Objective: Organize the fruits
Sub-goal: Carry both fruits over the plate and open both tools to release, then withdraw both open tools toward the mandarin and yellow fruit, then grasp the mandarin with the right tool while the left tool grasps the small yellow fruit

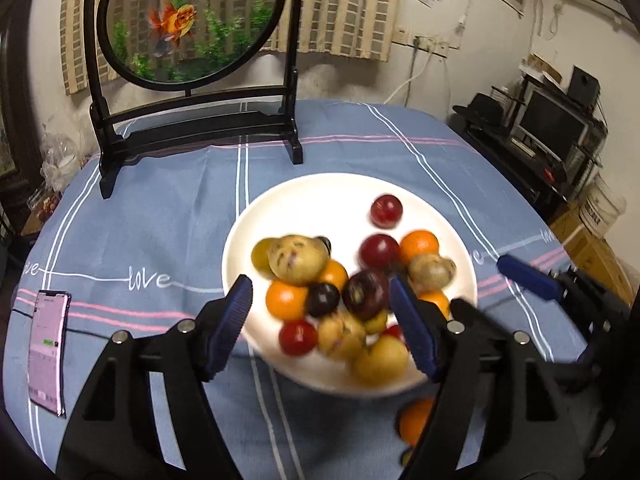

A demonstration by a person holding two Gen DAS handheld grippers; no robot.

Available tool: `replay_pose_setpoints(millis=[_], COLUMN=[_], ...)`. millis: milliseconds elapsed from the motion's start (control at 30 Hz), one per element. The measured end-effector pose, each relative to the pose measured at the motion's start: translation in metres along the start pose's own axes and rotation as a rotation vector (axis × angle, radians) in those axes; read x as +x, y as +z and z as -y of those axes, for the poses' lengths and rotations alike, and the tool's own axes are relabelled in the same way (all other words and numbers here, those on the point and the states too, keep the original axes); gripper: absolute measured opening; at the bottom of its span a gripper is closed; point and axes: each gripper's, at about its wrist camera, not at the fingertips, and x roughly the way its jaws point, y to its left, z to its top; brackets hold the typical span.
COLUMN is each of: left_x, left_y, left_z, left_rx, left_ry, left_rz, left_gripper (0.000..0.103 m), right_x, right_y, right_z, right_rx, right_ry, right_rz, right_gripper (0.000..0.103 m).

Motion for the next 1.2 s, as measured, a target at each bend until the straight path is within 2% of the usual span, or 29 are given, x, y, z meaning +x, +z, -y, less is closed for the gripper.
replay_pose_setpoints(millis=[200,333,467,700,800,867,933,1033,1067,1100,1200], left_x=[-0.023,-0.027,-0.023,-0.016,-0.009,-0.005,0.003,0.007,0.007,0.007,0.002], left_y=[-0.039,-0.072,-0.098,-0.119,-0.124,-0.126,-0.129,-0.13,-0.129,-0.129,-0.13], left_z=[0.009,0.019,0.038,0.057,0.06,0.062,0.063,0.065,0.066,0.066,0.068], left_rx=[0.005,0.005,0.054,0.095,0.101,0.101,0.094,0.115,0.12,0.125,0.169], left_ry=[-0.035,-0.066,-0.083,-0.098,-0.102,-0.116,-0.123,-0.103,-0.108,-0.127,-0.111], left_rz=[-0.019,-0.078,-0.128,-0.177,-0.197,-0.216,-0.242,-0.22,-0.216,-0.218,-0.202], left_gripper=[0.078,0.08,0.08,0.079,0.07,0.055,0.049,0.042,0.032,0.027,0.027], right_x=[-0.027,-0.04,-0.048,-0.057,-0.057,-0.057,-0.057,-0.055,-0.055,-0.054,-0.05], right_y=[-0.028,-0.047,-0.062,-0.077,-0.081,-0.082,-0.082,-0.083,-0.083,-0.083,-0.083], right_z=[0.017,0.029,0.031,0.032,0.034,0.035,0.035,0.032,0.031,0.028,0.017], right_rx=[0.035,0.084,0.109,0.131,0.136,0.138,0.138,0.132,0.127,0.121,0.091], right_ry=[-0.022,-0.025,-0.02,-0.001,0.003,0.005,0.008,0.015,0.019,0.024,0.04], right_rz=[-0.01,-0.03,-0.043,-0.05,-0.055,-0.058,-0.062,-0.067,-0.07,-0.075,-0.091], right_gripper=[0.06,0.06,0.06,0.06,0.06,0.06,0.06,0.06,0.06,0.06,0.06])
